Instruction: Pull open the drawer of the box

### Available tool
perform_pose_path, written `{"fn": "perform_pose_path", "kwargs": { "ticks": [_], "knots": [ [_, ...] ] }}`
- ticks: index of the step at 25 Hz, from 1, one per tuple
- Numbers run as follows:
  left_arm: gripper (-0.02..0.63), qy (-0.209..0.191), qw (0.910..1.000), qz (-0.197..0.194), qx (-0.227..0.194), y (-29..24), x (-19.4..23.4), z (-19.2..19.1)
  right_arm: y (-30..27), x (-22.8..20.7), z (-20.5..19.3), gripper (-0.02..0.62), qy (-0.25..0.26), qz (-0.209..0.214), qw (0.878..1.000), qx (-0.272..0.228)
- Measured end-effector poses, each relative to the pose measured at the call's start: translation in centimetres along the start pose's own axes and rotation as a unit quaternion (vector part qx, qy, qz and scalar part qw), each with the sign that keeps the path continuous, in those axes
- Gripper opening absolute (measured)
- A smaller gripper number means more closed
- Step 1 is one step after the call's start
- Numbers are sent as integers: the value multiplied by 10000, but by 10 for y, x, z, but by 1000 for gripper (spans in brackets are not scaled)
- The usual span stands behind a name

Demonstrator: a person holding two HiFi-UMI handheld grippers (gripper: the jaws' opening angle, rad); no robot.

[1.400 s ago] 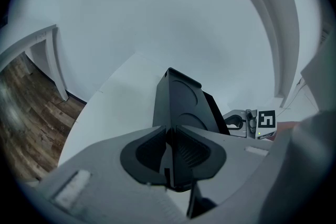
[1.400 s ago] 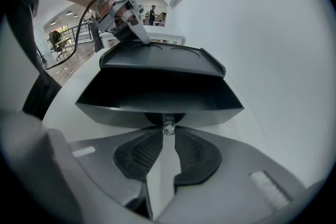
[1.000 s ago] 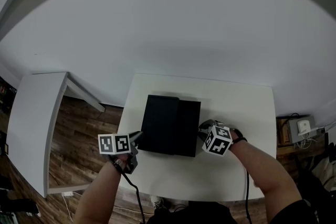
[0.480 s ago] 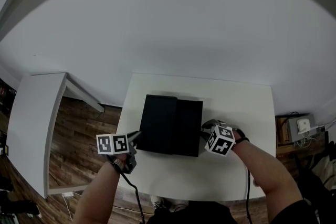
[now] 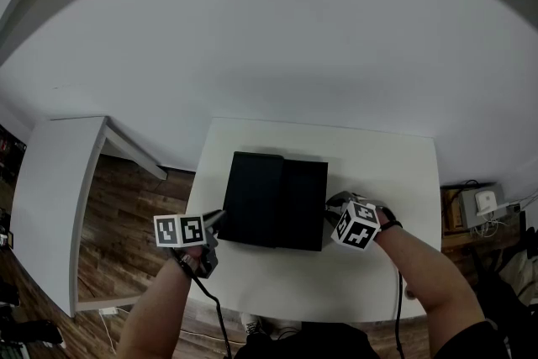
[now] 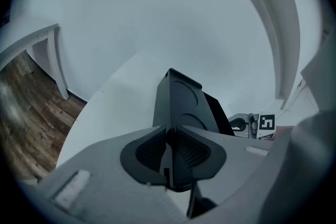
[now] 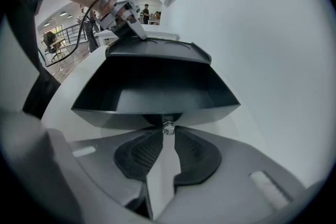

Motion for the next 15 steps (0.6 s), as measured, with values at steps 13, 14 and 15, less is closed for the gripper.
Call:
{"fn": "perform_pose_path", "kwargs": {
  "ticks": [13, 14, 15],
  "knots": [
    [72, 81, 9999, -44, -62, 0, 0, -1, -6, 3, -3, 70, -174, 48, 9998, 10],
    [72, 83, 9999, -55, -65, 1, 0, -1, -6, 3, -3, 71, -184, 54, 9998, 11],
    [72, 82, 9999, -67, -65, 1, 0, -1, -7, 3, -3, 71, -187, 60, 9998, 14]
  ]
}}
Point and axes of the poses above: the fingertips, and each gripper's own axes: y backward along the fingers, x to its left, z out of its top, the point moved 8 cm from there along y, backward along the fingers, and after that the axes turned 12 degrees about -z, right-handed, at the moved point
